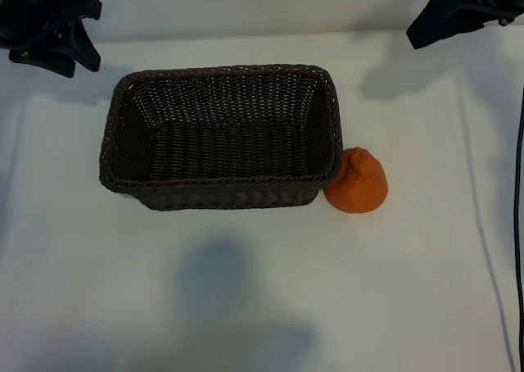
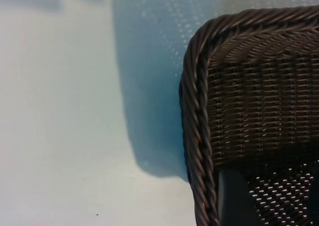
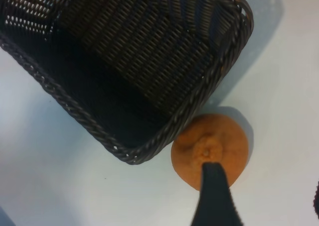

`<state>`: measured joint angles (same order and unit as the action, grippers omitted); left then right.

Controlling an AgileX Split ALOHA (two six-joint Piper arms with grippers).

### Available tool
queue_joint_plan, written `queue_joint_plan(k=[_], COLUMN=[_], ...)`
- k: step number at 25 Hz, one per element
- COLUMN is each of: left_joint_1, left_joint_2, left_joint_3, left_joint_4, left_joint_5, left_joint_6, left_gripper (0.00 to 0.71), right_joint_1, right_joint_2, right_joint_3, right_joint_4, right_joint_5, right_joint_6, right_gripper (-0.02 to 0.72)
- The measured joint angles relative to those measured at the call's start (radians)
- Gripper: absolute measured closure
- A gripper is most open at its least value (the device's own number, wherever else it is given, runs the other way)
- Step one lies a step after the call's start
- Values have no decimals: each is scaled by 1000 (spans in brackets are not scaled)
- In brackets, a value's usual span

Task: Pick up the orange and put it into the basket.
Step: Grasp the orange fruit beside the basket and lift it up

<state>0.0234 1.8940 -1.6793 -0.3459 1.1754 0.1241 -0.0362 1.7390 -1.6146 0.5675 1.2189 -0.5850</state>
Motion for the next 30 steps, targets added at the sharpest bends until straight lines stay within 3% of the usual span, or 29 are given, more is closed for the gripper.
queue_joint_plan(k=[25,30], left_joint_1=[1,7], left_joint_2=[-1,-11], left_joint_3=[0,103], left_joint_4=[-51,-66], left_joint_5=[0,0], left_joint_6=[0,24], left_gripper=[308,308], right_joint_1=[0,0], right_joint_2=[0,0], right_joint_3=[0,0], right_joint_4=[-1,-1], right_joint_5=[0,0], right_joint_6=[0,0], right_gripper=[241,241])
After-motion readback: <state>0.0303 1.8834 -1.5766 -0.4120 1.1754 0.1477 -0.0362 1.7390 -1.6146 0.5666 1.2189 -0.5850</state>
